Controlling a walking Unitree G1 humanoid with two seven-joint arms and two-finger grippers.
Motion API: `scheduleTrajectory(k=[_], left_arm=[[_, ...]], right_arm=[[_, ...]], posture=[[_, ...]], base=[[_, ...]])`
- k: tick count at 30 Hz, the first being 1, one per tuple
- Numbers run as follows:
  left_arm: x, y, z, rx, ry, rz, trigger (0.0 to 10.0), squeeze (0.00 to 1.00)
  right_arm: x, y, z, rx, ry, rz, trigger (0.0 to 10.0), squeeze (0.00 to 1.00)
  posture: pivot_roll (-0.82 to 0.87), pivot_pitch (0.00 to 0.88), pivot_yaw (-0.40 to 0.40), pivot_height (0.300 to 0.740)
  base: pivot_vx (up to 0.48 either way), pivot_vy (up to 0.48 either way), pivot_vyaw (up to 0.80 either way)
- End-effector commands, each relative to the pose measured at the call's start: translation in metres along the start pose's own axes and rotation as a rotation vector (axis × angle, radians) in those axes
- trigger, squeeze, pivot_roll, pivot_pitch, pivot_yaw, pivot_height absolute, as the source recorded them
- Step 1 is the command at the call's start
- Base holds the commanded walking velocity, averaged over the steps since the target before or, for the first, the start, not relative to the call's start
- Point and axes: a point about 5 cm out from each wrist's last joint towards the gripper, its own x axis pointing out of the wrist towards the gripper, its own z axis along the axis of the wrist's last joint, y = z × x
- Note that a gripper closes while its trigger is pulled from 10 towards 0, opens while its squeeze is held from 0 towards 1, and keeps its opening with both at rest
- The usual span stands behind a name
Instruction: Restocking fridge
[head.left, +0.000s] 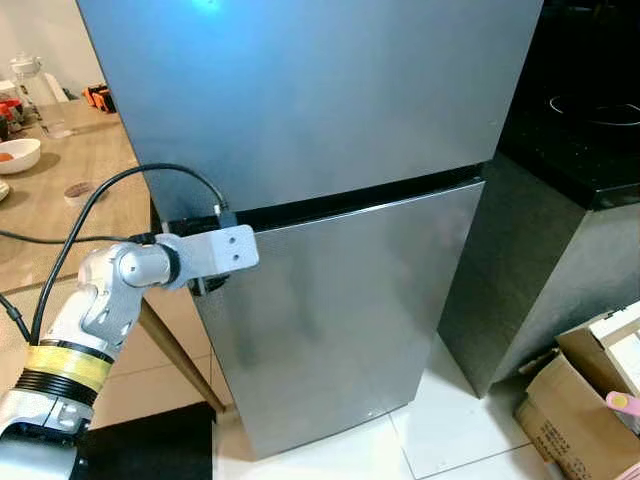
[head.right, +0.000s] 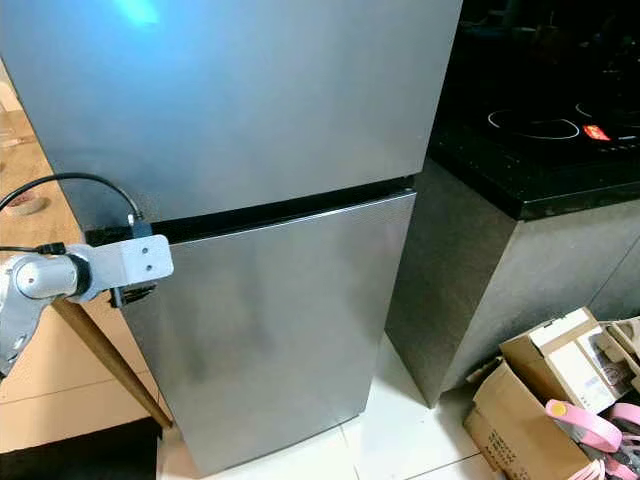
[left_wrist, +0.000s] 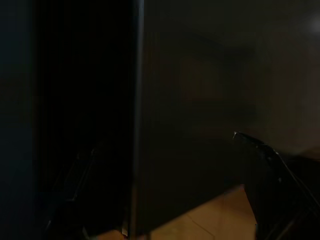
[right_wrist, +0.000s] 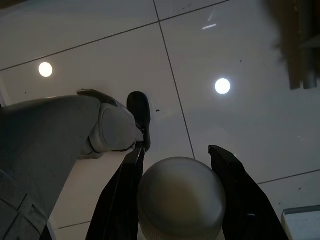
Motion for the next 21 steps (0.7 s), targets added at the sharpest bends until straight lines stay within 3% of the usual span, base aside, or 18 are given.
scheduleTrajectory(k=[1, 11, 16, 21], left_arm=[[0.004, -0.006, -0.002, -0.016, 0.006, -0.026, 10.0, 0.0], [0.013, -0.024, -0.008, -0.159, -0.023, -0.155, 10.0, 0.0], [0.013, -0.037, 0.001, -0.298, -0.144, -0.325, 10.0, 0.0], [0.008, -0.037, 0.02, -0.339, -0.264, -0.414, 10.0, 0.0]], right_arm=[[-0.001, -0.003, -0.002, 0.012, 0.003, -0.012, 10.0, 0.0], [-0.001, -0.003, -0.001, 0.011, 0.002, -0.013, 10.0, 0.0], [-0.001, -0.003, -0.001, 0.011, 0.003, -0.015, 10.0, 0.0], [-0.001, -0.004, -0.001, 0.008, 0.003, -0.015, 10.0, 0.0]], posture=[[-0.11, 0.021, 0.013, 0.74], [-0.11, 0.021, 0.013, 0.74], [-0.11, 0.02, 0.011, 0.74], [-0.11, 0.025, 0.011, 0.74]], base=[[0.0, 0.0, 0.0], [0.0, 0.0, 0.0], [0.0, 0.0, 0.0], [0.0, 0.0, 0.0]])
